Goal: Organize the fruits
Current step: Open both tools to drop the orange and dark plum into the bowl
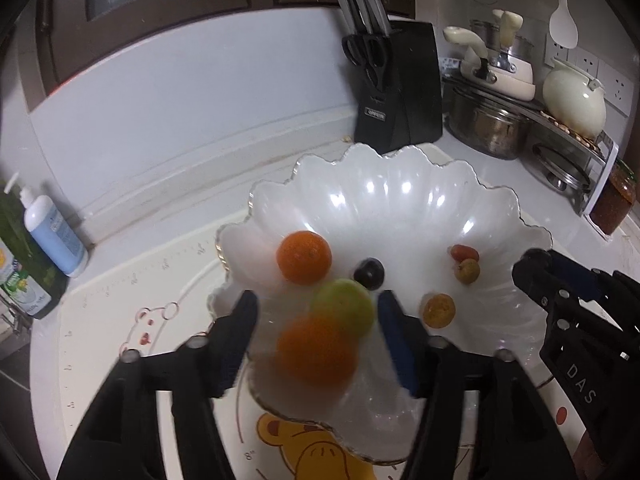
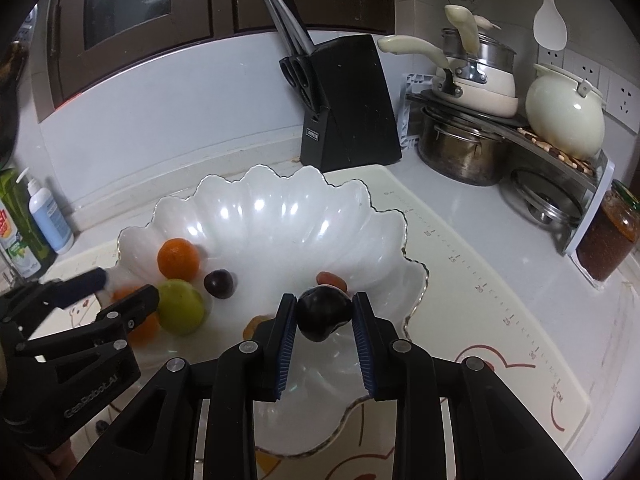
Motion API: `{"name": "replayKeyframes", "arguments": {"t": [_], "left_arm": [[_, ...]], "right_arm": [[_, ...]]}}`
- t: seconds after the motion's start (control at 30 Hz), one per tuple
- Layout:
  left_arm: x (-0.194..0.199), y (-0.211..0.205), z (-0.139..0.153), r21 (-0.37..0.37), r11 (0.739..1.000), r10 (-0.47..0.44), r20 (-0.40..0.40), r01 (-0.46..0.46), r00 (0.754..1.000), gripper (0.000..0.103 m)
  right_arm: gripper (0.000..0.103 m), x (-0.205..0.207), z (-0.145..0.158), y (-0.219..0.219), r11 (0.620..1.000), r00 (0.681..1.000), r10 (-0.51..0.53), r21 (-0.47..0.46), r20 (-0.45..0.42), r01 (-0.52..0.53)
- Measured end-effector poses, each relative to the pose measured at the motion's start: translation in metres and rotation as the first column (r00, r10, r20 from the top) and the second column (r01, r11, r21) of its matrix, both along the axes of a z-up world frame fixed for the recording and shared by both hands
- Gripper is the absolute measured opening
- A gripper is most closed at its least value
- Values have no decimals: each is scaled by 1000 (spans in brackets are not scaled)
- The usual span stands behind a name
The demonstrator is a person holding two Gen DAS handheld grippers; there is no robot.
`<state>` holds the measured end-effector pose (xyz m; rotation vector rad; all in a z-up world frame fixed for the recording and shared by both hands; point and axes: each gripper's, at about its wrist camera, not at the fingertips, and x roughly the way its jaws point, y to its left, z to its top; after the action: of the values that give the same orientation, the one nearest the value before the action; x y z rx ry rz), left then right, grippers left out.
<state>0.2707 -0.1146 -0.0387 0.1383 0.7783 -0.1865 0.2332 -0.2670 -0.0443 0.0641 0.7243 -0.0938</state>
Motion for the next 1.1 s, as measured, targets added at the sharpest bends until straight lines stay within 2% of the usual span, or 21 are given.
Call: {"name": "replayKeyframes", "arguments": {"t": [0.07,0.13,0.23,0.3,0.6,1.1], "left_arm": [[-2,2,3,3,1000,2,8,-2,1000,67],[-3,4,6,9,1000,14,14,-14,1000,75],[-7,8,9,12,1000,26,24,-26,999,79],[-10,11,12,14,999,34,28,-35,999,82],[-30,26,23,16,998,64,56,-65,996,88],[-69,61,36,10,995,97,76,-98,992,89]], "right_arm": [[46,-1,1,0,1000,1000,-3,0,2,3],[63,-6,4,1,1000,1000,-22,-12,20,22],[74,-12,10,2,999,998,-39,-26,42,40],[77,-15,14,3,998,998,-45,-33,53,46],[79,-30,23,13,998,997,-50,-38,57,52],[79,-64,32,44,999,997,-32,-39,70,35]]}}
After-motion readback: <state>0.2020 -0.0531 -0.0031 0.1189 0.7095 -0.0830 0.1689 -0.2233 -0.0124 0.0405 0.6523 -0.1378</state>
